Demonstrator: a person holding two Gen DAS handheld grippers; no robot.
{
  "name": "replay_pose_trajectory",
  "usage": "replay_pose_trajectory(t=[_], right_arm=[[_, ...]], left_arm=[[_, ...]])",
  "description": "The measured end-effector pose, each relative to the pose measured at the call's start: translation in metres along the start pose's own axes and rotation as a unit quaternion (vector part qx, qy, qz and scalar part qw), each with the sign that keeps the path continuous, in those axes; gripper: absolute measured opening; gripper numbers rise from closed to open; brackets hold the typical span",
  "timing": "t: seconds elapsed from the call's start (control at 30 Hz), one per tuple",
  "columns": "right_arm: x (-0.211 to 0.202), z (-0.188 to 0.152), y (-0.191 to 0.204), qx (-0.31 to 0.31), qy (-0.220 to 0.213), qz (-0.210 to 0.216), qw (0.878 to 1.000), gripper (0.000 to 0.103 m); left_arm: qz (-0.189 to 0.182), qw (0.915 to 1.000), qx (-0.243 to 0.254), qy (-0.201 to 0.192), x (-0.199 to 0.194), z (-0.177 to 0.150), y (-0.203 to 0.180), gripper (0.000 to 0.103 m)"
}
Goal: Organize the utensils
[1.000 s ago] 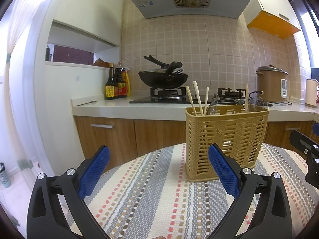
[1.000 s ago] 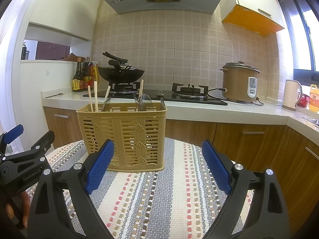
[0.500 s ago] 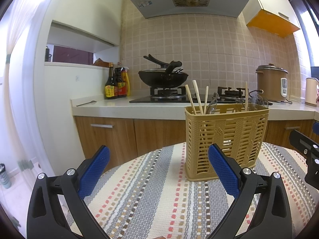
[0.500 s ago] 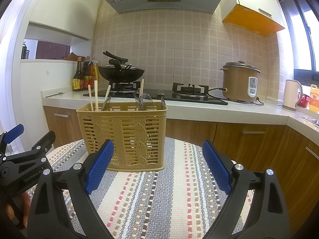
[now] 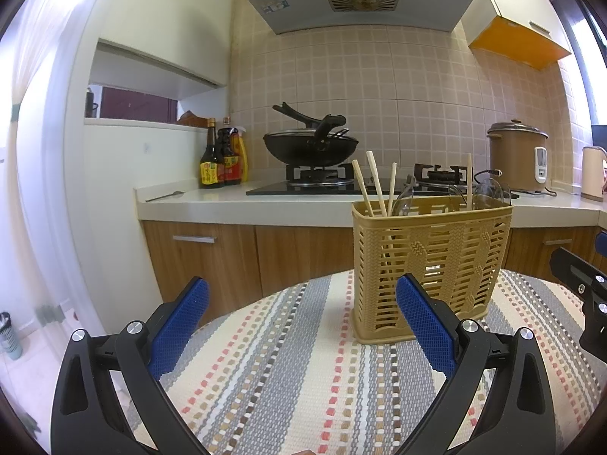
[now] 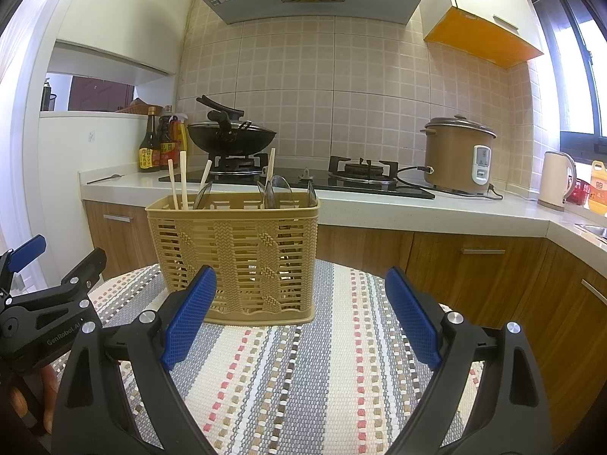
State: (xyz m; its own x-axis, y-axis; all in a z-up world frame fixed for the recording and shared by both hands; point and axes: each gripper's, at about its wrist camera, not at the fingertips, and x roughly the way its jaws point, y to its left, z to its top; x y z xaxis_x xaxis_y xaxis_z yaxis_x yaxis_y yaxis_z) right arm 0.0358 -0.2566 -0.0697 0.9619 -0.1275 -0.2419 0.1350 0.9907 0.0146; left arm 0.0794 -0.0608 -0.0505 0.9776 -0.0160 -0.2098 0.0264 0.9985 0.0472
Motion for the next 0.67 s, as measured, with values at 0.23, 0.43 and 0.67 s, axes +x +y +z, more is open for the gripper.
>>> replay_pose_trajectory(t=[0.23, 0.43, 0.67], right_arm=[[0.001, 0.001, 0.0, 0.0, 0.0, 0.0, 1.0, 0.086], [0.001, 0.001, 0.0, 0.001, 0.0, -0.001, 1.0, 0.086], [0.001, 0.001, -0.001, 0.005, 0.003, -0.001, 1.0, 0.086]], left_arm=[[0.023, 0.9996, 0.004, -0.017, -0.003, 0.0, 0.001, 0.096], [0.001, 0.9997, -0.024, 0.01, 0.004, 0.002, 0.011, 0.096], [-0.003, 0.9998, -0.02, 0.004, 0.002, 0.002, 0.01, 0.096]])
